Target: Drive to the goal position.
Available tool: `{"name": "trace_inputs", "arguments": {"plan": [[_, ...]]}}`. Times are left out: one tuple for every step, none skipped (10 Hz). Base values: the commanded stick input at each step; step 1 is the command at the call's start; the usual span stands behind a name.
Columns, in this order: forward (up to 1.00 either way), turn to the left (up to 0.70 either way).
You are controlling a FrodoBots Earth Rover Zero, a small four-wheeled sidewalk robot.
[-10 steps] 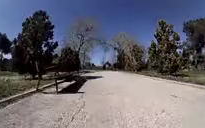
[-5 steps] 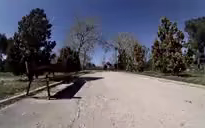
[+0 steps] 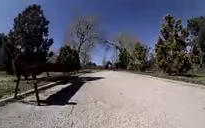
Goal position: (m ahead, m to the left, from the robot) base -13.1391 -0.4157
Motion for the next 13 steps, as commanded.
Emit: {"name": "trace_inputs", "arguments": {"plan": [[0.85,0.0],[0.85,0.0],[0.85,0.0],[0.85,0.0],[0.85,0.0],[0.85,0.0],[0.85,0.0],[0.85,0.0],[0.85,0.0],[0.85,0.0],[0.85,0.0],[0.85,0.0],[0.85,0.0]]}}
